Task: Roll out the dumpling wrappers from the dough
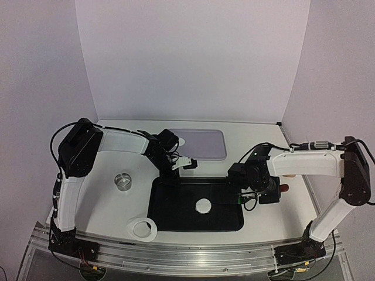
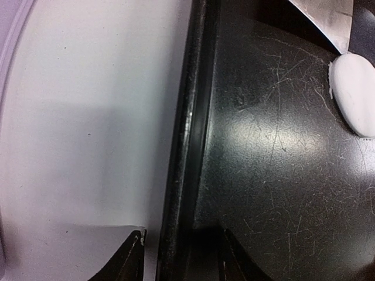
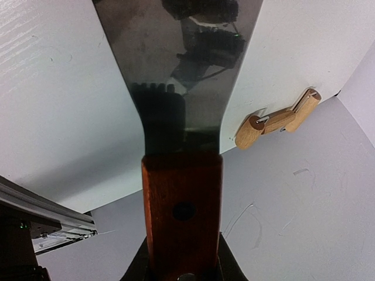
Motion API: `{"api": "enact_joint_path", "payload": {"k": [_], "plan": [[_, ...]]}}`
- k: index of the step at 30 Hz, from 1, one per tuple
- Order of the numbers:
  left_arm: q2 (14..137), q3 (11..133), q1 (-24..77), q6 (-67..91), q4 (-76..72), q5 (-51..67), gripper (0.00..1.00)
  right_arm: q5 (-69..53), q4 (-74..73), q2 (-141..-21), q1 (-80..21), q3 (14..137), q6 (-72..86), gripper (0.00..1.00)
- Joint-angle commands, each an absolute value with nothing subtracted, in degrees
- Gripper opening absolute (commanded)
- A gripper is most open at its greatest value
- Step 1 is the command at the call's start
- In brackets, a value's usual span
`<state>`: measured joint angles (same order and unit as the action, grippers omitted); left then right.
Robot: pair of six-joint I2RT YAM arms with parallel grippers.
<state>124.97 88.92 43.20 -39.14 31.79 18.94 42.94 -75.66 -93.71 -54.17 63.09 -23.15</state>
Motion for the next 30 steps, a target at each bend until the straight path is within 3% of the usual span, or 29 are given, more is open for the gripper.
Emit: {"api": "enact_joint_path", "payload": {"k": [1,9,20,30], "plan": [[126.2,90.8,43.5,-40.1,30.4,19.9,0.37,38.3,-83.7,-93.9,-54.2,62.4,-28.7,0.0],[126.0,89.4,43.5,-41.2,29.3,20.3,0.2,34.7,-81.7,-94.4,-54.1,62.7,-31.6,0.0],[125.5,89.1,43.6,-41.6,28.7,20.6,0.17,33.9,-81.3,-96.8,-53.6,66.3,-29.9,0.0],[124.8,88.1,43.7,-41.8,27.9,20.3,0.0,37.5,-81.1,-105.7,-53.2,74.4,-27.2,0.0]]}}
